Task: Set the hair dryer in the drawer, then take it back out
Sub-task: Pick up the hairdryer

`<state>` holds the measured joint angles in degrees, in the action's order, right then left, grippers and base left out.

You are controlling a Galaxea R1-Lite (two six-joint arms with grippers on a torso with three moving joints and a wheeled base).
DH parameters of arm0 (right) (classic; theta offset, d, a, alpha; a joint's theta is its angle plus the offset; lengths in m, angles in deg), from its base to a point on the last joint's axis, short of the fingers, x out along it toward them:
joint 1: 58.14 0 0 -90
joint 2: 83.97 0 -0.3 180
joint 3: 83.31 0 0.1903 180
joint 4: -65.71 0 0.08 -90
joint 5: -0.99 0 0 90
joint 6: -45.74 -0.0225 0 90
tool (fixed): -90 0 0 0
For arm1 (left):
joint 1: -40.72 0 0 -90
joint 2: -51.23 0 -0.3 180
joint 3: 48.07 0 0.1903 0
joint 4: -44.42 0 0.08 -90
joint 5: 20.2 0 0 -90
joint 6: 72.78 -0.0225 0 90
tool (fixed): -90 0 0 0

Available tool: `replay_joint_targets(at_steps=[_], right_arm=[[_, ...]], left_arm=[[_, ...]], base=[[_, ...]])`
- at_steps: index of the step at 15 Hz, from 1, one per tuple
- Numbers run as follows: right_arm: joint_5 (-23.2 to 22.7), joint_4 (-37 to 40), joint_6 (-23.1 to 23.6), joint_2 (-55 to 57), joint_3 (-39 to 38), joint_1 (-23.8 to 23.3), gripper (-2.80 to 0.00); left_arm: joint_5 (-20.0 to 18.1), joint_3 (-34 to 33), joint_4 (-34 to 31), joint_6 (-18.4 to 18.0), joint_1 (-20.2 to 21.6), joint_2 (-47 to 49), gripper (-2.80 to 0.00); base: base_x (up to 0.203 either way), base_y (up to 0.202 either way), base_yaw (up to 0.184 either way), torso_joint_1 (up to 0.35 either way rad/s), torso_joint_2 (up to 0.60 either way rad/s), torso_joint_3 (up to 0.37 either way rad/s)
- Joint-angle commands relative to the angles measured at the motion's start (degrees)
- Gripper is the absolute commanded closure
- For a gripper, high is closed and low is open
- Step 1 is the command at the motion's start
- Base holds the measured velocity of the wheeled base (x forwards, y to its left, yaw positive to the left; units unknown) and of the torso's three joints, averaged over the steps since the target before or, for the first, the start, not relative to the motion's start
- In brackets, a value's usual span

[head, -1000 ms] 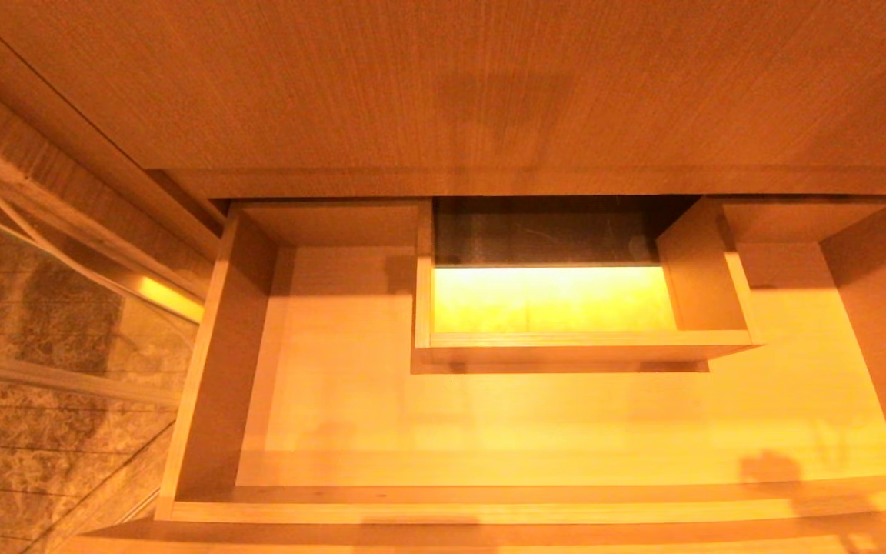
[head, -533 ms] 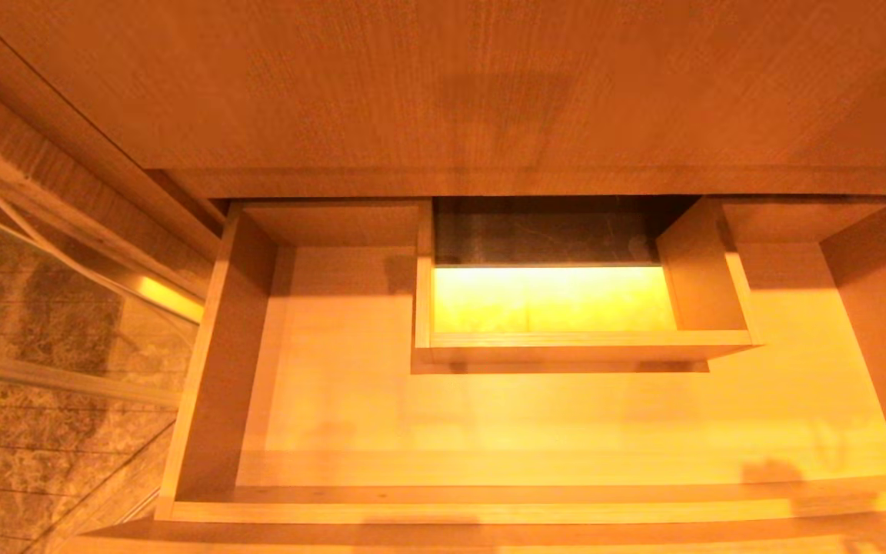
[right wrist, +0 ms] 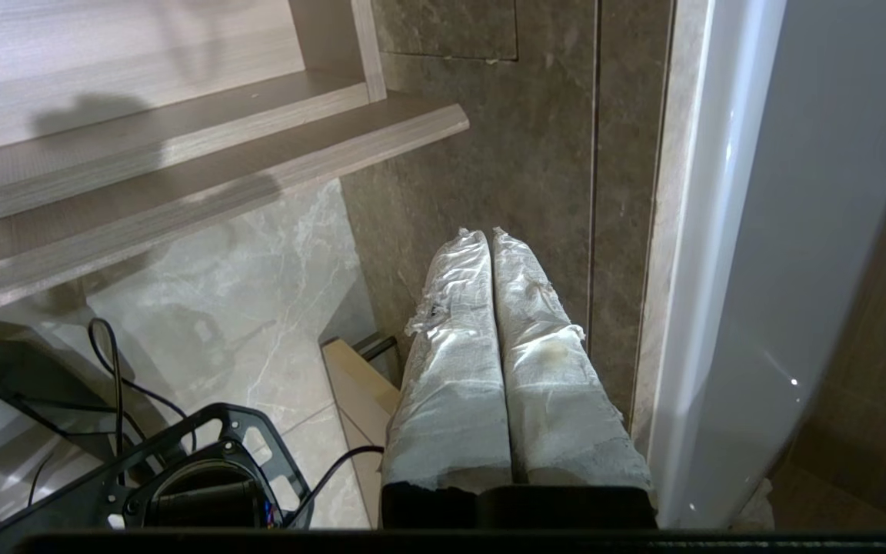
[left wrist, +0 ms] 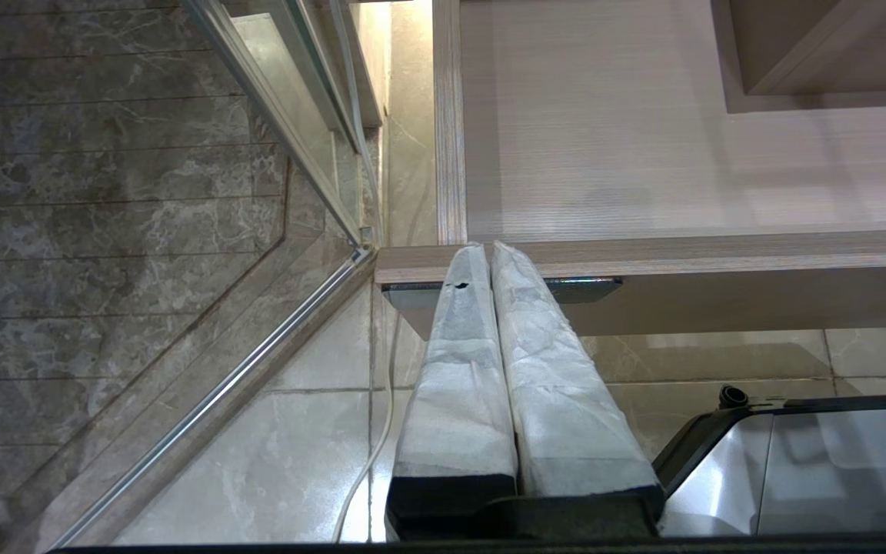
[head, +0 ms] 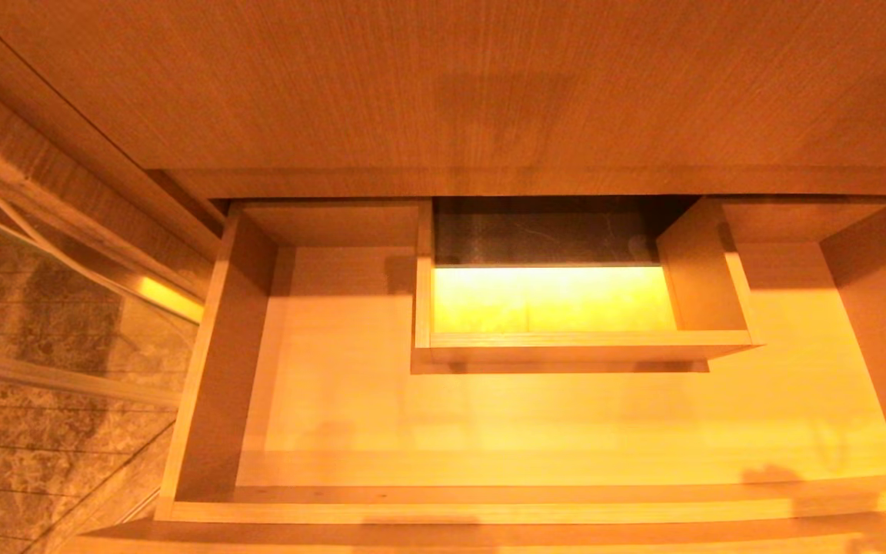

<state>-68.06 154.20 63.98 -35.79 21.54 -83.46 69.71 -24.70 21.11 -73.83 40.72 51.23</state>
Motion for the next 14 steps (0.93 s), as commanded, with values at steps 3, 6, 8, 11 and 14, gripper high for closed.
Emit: replay_joint_targets(at_steps=[3,6,8,11,14], right_arm=[[0.1,-0.7,0.3,-0.6,-0.3,0.0,0.00],[0.1,-1.1,0.5,-1.2,-0.8,-0.1,0.00],[0.1,-1.1,0.5,-1.3,-0.8,-0.4,0.00],[-0.1,-2.1,0.6,-1.3,-0.9,-0.4,0.00],[-1.2,-2.8,1.0,-1.3,-1.2,-0.3,0.00]], left_arm=[[0.0,-0.1,0.0,0.0,0.0,0.0,0.00],[0.0,-0.1,0.0,-0.1,0.0,0.0,0.00],[0.0,-0.1,0.0,0.0,0.0,0.0,0.00],[0.0,-0.1,0.0,-0.1,0.0,0.0,0.00],[0.0,-0.1,0.0,0.0,0.0,0.0,0.00]], base=[[0.000,0.000,0.000,0.000,0.00,0.000],[0.000,0.000,0.000,0.000,0.00,0.000],[0.000,0.000,0.000,0.000,0.00,0.000],[0.000,0.000,0.000,0.000,0.00,0.000],[0.000,0.000,0.000,0.000,0.00,0.000]])
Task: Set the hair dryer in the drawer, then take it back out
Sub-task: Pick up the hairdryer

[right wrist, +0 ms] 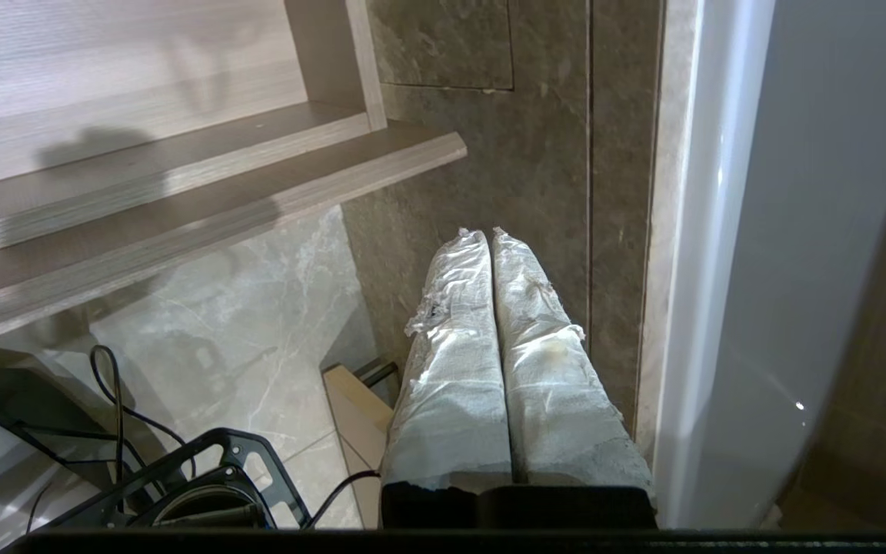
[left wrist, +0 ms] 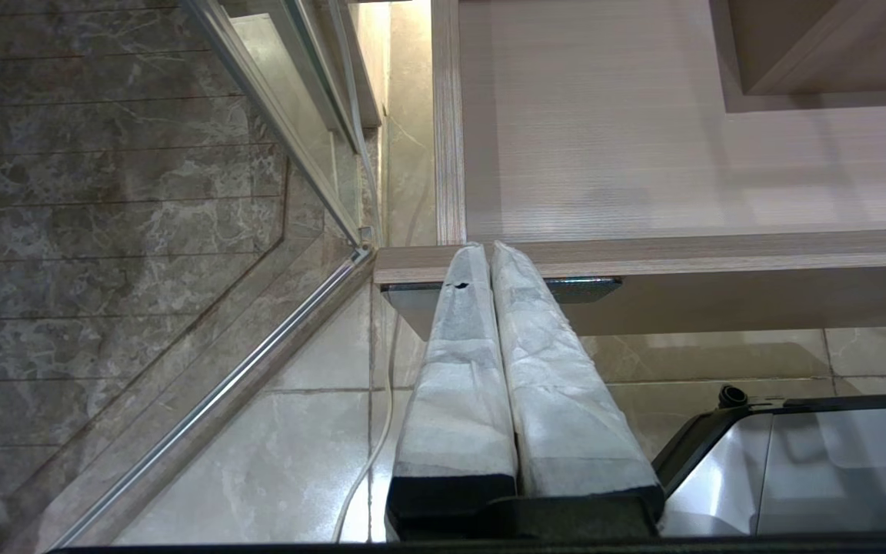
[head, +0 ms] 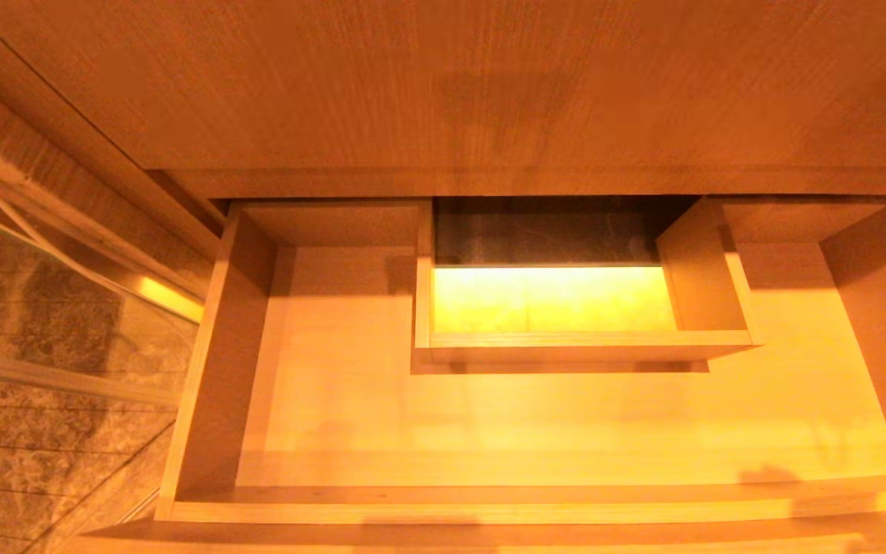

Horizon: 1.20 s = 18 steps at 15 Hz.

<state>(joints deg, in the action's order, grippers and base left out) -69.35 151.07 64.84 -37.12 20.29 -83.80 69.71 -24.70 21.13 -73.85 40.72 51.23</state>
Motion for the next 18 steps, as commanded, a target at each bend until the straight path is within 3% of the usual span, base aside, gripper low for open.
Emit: replay_joint_targets(at_steps=[1,5,12,18], right_arm=[[-0.3,0.2,0.1,0.0,-0.1,0.0,0.00],[-2.6,-1.1,0.1,-0.1,-0.2,-0.1,0.00],[-2.6,-1.3,0.2,-0.4,-0.5,-0.1,0.00],[-3.9,-1.9,0.2,-0.6,-0.4,-0.1,0.00]], left_arm=[[0.0,-0.1,0.0,0.0,0.0,0.0,0.00],[0.0,-0.1,0.0,0.0,0.0,0.0,0.00],[0.0,-0.1,0.0,-0.1,0.0,0.0,0.00],[0.0,-0.1,0.0,0.0,0.0,0.0,0.00]], base=[[0.000,0.000,0.000,0.000,0.00,0.000],[0.000,0.000,0.000,0.136,-0.26,-0.164],[0.000,0.000,0.000,0.060,-0.34,-0.165],[0.000,0.000,0.000,0.234,-0.30,-0.162]])
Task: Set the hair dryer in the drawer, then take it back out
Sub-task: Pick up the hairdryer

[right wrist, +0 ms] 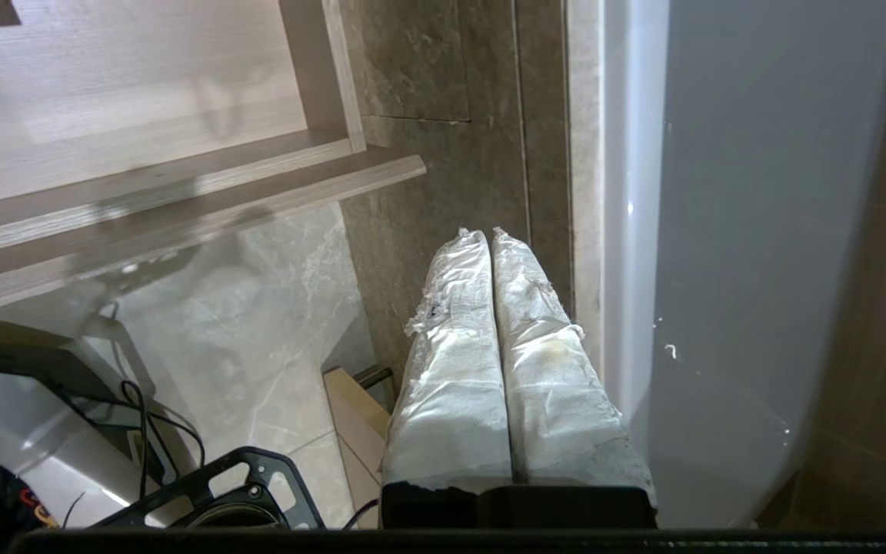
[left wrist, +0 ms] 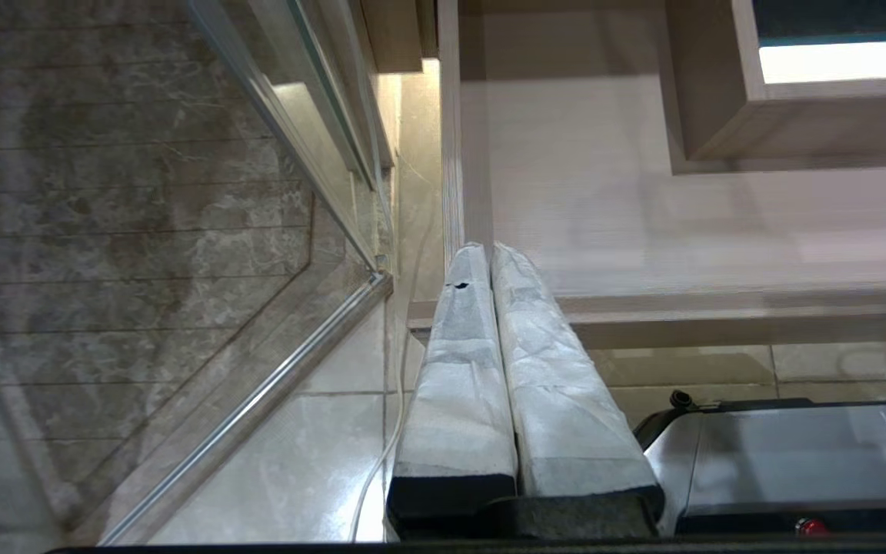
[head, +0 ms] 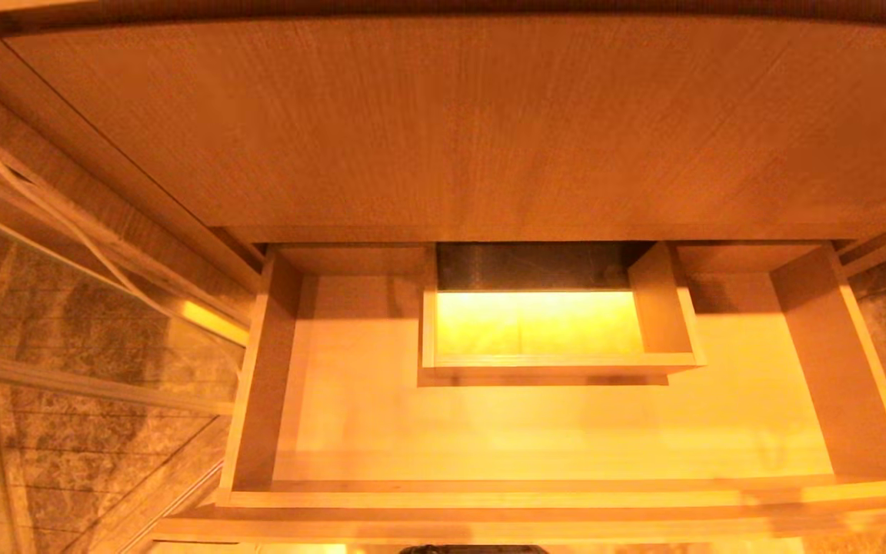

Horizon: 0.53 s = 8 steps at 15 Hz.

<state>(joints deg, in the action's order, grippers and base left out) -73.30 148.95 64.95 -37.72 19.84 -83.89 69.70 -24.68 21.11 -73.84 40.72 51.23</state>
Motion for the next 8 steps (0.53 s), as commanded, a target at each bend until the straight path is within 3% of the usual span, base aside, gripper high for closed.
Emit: replay_joint_targets(at_steps=[1,8], right_arm=[[-0.1,0.2,0.1,0.0,0.0,0.0,0.00],[0.0,-0.4,0.6,0.0,0.1,0.0,0.00]], left_arm=[[0.0,-0.1,0.0,-0.1,0.0,0.0,0.00],[0.0,-0.1,0.0,-0.1,0.0,0.0,0.00]], base=[[0.000,0.000,0.000,0.247,-0.48,-0.246],[0.000,0.000,0.000,0.248,-0.50,-0.259]])
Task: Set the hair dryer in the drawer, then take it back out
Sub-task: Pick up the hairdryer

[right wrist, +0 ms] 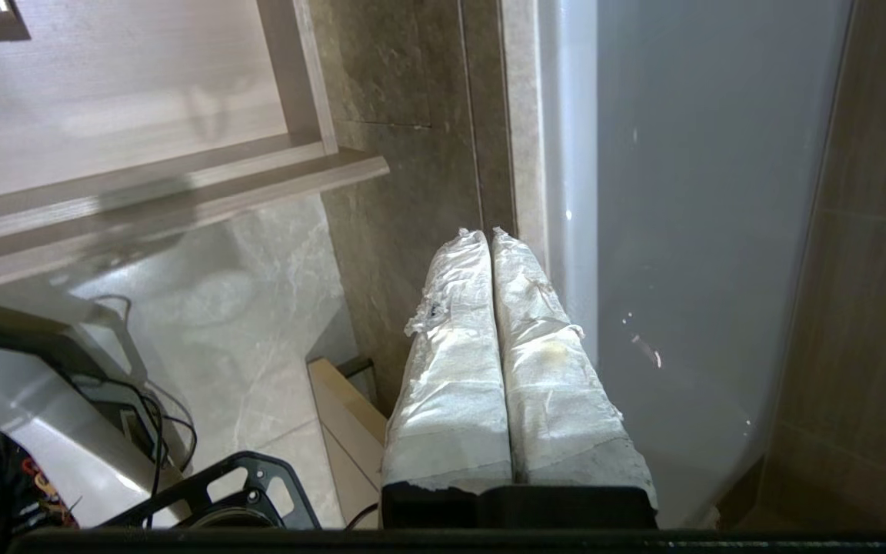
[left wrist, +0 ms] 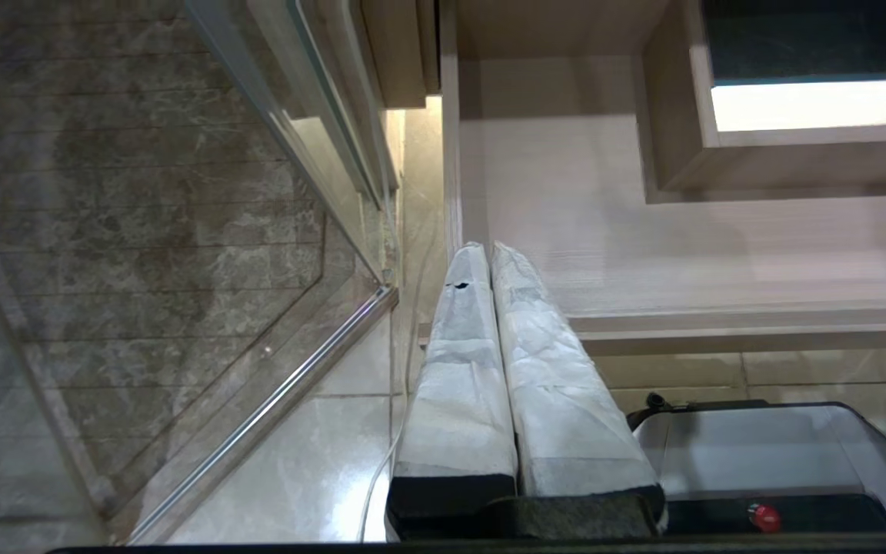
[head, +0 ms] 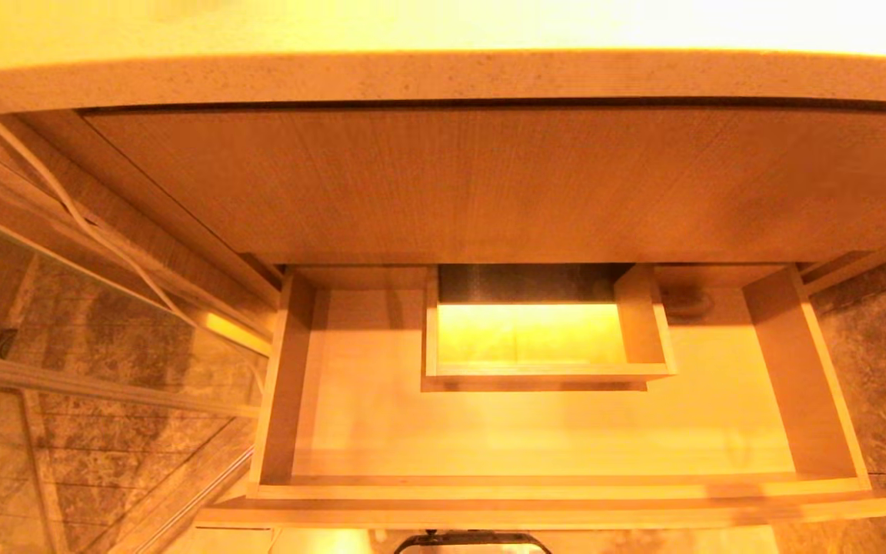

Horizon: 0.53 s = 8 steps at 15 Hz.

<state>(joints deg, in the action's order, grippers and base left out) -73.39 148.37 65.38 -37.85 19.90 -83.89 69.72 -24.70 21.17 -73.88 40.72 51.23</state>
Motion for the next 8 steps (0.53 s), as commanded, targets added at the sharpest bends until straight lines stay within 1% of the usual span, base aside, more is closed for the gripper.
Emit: replay_joint_targets(at_steps=[1,3,8], right_arm=[[0.1,0.2,0.1,0.1,0.1,0.0,0.00],[0.2,1.0,0.1,0.1,0.0,0.0,0.00],[0.1,0.6,0.1,0.0,0.1,0.0,0.00]], left_arm=[[0.0,-0.1,0.0,0.0,0.0,0.0,0.00],[0.0,-0.1,0.0,0.0,0.0,0.0,0.00],[0.0,-0.1,0.0,0.0,0.0,0.0,0.00]], base=[[0.000,0.000,0.000,0.212,-0.44,-0.218],[0.000,0.000,0.000,0.094,-0.18,-0.102],[0.000,0.000,0.000,0.018,-0.03,-0.014]])
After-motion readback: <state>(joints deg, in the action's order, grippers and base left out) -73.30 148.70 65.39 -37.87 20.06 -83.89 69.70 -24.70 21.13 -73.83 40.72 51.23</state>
